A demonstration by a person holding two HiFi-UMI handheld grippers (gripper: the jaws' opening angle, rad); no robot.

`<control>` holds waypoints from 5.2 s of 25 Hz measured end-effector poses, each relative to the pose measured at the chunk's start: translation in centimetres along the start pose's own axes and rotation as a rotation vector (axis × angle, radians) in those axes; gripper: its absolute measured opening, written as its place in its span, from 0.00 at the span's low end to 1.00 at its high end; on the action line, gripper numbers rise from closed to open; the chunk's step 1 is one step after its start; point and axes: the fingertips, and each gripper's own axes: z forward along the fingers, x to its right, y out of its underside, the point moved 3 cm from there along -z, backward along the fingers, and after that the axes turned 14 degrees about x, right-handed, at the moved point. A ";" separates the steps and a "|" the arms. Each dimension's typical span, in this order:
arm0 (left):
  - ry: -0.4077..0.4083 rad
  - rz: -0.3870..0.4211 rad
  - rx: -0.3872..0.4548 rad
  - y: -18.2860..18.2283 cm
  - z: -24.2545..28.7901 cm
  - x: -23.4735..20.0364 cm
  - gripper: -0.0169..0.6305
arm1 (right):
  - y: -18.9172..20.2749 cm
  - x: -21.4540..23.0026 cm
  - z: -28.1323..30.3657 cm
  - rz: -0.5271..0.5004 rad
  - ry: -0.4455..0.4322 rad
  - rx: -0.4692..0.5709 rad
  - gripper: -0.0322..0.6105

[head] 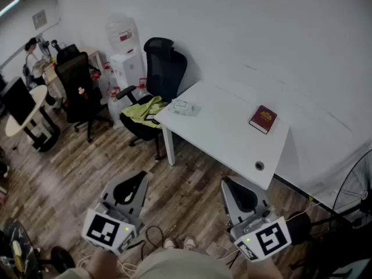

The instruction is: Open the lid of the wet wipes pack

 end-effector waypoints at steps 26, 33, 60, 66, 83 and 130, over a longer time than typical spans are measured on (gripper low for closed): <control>-0.021 0.024 -0.043 1.7 1.3 1.6 0.06 | 2.3 3.5 -1.7 -0.009 0.032 0.002 0.32; -0.025 0.018 -0.063 3.6 2.8 0.3 0.06 | 4.7 4.4 0.4 -0.007 0.002 -0.042 0.32; 0.043 -0.025 -0.116 11.8 21.5 -26.7 0.06 | 17.7 12.9 30.7 -0.021 0.019 -0.190 0.32; 0.063 -0.046 -0.145 14.6 25.0 -30.8 0.06 | 21.2 14.7 35.3 -0.027 0.020 -0.249 0.32; 0.086 -0.099 -0.289 26.0 37.6 -38.2 0.06 | 36.3 24.8 44.6 -0.042 0.072 -0.477 0.32; 0.504 -0.120 -0.809 59.4 50.7 -37.1 0.06 | 65.3 29.3 49.8 -0.402 -0.357 -1.063 0.26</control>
